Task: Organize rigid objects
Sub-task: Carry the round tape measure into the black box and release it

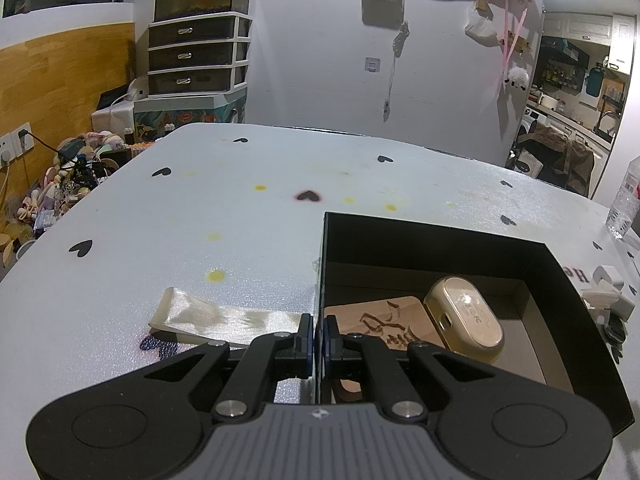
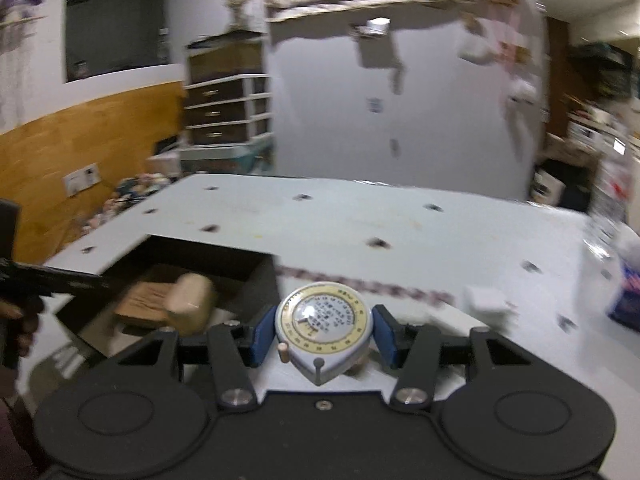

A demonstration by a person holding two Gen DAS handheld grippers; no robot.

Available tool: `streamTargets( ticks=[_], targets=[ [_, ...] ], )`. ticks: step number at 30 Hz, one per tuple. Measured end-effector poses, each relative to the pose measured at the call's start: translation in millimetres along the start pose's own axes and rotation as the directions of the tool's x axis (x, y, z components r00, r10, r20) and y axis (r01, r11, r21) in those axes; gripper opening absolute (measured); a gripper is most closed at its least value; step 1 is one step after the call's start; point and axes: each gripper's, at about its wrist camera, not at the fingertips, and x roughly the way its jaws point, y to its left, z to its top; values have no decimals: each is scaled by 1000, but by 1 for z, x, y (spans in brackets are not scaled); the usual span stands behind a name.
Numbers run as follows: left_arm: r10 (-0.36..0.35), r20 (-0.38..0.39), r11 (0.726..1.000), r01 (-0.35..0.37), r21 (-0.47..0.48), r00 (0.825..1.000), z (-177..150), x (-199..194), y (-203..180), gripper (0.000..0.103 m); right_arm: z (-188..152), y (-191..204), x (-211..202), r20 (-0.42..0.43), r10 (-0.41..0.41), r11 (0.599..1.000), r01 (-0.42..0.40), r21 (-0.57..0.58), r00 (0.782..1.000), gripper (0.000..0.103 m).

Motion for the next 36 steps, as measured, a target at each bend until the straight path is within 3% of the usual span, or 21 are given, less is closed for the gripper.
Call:
streamTargets(
  ticks=[10,23,36],
  targets=[
    [-3,-1,1000,3,-2,1000,0,1,1,5,41,82,65,-121,173,983,-179,-39,977,53],
    [-17,8,1000,17,-8,1000,-1,3,0,5,56,127,138,-240,223,975,-222,35,945,53],
    [-17,8,1000,18,-10,1000,-2,3,-1,5,57,129,140,-285,220,975,-214,50,933,59]
  ],
)
